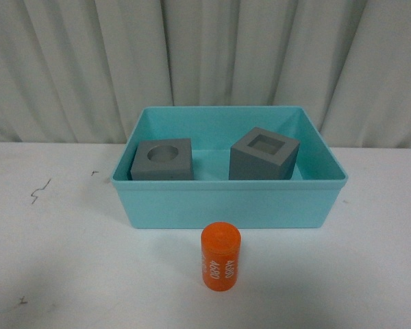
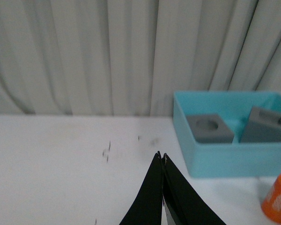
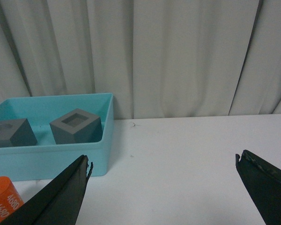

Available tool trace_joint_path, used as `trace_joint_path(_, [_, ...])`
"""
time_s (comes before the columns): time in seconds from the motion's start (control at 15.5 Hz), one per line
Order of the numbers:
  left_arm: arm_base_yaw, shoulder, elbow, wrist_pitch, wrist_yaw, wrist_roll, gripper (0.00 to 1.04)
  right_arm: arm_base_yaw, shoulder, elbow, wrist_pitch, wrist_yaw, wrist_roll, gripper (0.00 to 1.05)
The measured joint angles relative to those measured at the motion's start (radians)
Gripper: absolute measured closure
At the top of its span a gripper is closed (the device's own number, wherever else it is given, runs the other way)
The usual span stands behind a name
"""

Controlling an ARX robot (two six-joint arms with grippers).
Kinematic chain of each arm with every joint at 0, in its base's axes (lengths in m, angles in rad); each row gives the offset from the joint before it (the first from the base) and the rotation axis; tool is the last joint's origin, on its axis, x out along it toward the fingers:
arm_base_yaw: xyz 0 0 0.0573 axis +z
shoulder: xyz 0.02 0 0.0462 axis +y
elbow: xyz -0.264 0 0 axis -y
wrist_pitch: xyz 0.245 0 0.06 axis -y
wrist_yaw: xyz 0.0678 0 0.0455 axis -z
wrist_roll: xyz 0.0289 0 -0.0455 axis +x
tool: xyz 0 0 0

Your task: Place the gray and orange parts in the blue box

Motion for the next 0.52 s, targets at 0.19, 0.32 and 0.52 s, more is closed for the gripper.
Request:
trace_joint_path(0.19, [0.001, 0.002, 0.000, -0.016, -0.001, 0.000, 1.03, 0.000, 0.000, 0.000, 0.001, 0.000, 0.000, 0.06])
trace_joint_path(0.32, [0.000, 0.002, 0.000, -0.005, 0.000, 0.000, 0.99, 0.000, 0.000, 0.000, -0.001, 0.000, 0.000, 0.06])
trace_joint_path(0.52, [0.000, 0.002, 0.000, -0.008, 0.000, 0.000, 0.59, 0.000, 0.000, 0.000, 0.000, 0.000, 0.000, 0.06])
